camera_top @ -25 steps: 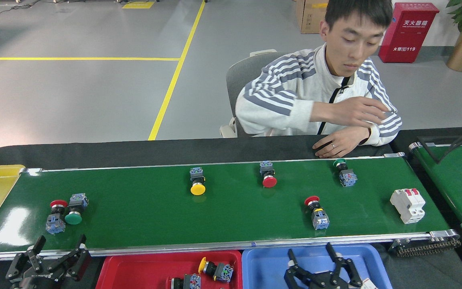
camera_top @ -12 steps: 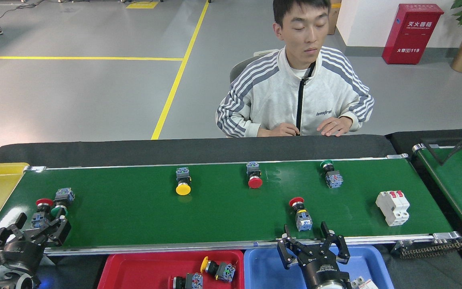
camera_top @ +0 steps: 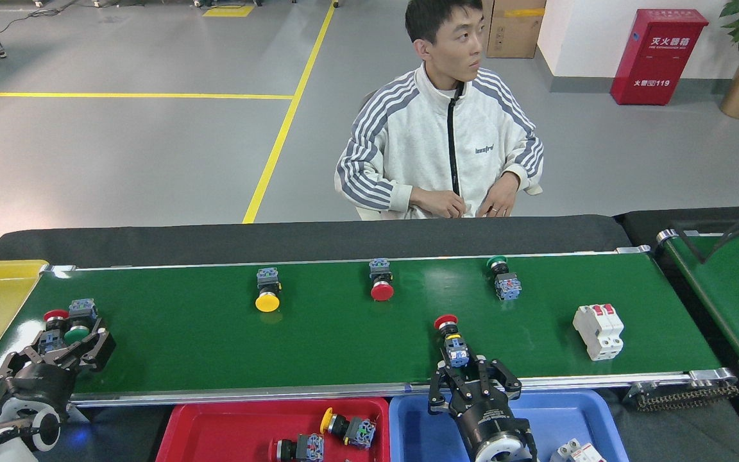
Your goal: Pick switch part from conveyor to tray
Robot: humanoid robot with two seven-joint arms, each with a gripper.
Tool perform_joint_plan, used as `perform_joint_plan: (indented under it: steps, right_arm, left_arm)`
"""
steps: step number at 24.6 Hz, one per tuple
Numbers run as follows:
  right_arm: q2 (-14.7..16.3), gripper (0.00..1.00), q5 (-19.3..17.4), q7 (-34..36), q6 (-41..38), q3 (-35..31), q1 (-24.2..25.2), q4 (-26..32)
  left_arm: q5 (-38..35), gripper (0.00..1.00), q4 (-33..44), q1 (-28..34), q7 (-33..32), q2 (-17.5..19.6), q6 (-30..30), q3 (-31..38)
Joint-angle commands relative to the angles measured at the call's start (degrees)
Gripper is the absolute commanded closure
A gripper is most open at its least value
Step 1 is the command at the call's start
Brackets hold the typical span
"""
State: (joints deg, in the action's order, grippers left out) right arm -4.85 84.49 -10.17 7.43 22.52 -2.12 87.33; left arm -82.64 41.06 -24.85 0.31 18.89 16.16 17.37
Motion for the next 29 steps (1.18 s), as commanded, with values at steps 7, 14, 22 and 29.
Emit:
perform_joint_plan:
  steps: [7, 14, 22, 29]
  right_arm:
    - [1.07, 0.00, 0.14, 2.79, -18.50, 16.94, -0.17, 8.03]
    - [1.15, 0.00, -0.65, 4.11, -17.10, 11.42, 3.08, 9.44]
    - [1.59, 0.00, -3.46, 12.72, -2.07, -16.63, 16.45, 12.78]
    - [2.39, 0.00, -5.31, 10.79, -1.28, -18.91, 15.39, 11.99]
  left_arm:
    - [0.03, 0.53, -4.24, -3.01, 1.27, -0.17, -0.26, -0.14]
    - [0.20, 0.81, 10.51, 6.48, 7.78, -0.96, 9.06, -3.57]
    - [1.08, 0.30, 52.28, 36.37, 3.91, -7.38, 27.78, -6.38]
    - [0.91, 0.00, 57.99, 40.67, 2.68, -12.92, 25.50, -10.51]
